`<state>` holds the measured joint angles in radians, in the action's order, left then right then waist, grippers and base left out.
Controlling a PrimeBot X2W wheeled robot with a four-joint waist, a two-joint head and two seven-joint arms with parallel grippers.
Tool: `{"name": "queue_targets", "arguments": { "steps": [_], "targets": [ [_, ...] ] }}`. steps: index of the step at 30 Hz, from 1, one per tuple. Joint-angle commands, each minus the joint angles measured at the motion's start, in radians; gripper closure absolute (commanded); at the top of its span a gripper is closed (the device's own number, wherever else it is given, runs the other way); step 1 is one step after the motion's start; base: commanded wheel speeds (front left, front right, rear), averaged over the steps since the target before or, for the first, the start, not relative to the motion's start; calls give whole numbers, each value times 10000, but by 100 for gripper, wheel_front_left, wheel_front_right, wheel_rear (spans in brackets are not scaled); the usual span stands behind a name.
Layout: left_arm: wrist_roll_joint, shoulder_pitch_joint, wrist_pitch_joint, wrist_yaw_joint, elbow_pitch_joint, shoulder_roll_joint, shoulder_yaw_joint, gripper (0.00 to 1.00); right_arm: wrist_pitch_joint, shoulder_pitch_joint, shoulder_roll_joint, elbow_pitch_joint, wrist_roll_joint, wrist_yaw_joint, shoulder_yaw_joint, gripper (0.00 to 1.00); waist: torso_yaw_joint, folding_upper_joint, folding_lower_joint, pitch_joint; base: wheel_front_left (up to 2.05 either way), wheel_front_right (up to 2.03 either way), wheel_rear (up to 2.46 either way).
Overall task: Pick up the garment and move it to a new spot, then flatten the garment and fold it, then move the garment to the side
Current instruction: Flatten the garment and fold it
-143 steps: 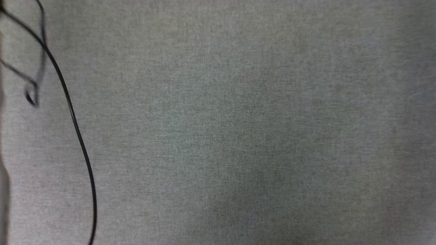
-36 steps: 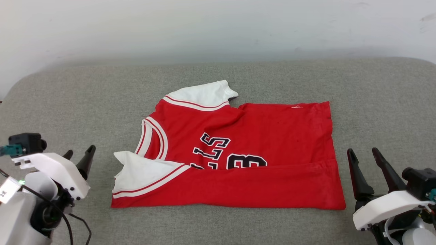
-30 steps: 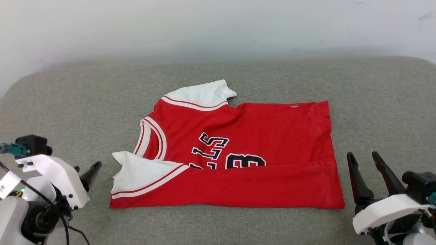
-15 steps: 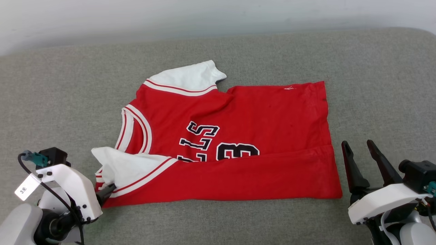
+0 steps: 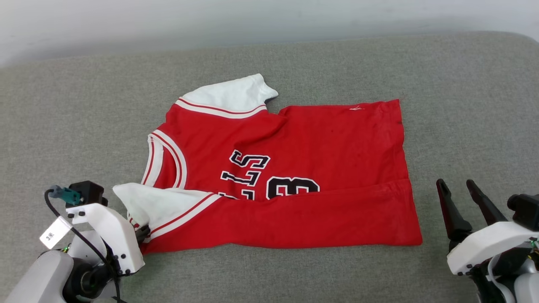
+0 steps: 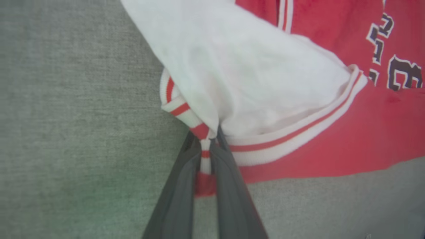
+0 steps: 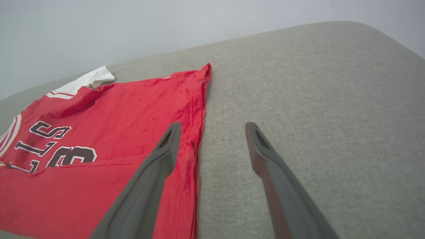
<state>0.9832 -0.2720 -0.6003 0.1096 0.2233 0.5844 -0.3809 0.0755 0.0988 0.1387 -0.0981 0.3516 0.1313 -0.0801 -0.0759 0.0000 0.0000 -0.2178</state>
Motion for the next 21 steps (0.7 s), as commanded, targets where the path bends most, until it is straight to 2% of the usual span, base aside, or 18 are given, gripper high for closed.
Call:
{"name": "queue_targets", "arguments": {
  "steps": [1,10,15,21],
  "targets": [
    [-62,0,86,-33,-34,-84,-84,100,216,69,150,-23,159,-10,-7,0,48,0,0,82,0,0,0],
    [-574,-234,506,151,-1111,240,-14,100,4118,90,1092,-45,1200,-10,500,0,330,0,0,329,0,0,0],
    [-749,-429,488,262,-1653,243,-91,100,5176,235,1249,-30,1427,-10,913,0,554,0,0,65,0,0,0],
    [-843,-574,613,283,-1903,151,-142,100,5787,422,1282,-547,1749,-10,1796,0,775,0,0,-405,0,0,0]
  ]
}}
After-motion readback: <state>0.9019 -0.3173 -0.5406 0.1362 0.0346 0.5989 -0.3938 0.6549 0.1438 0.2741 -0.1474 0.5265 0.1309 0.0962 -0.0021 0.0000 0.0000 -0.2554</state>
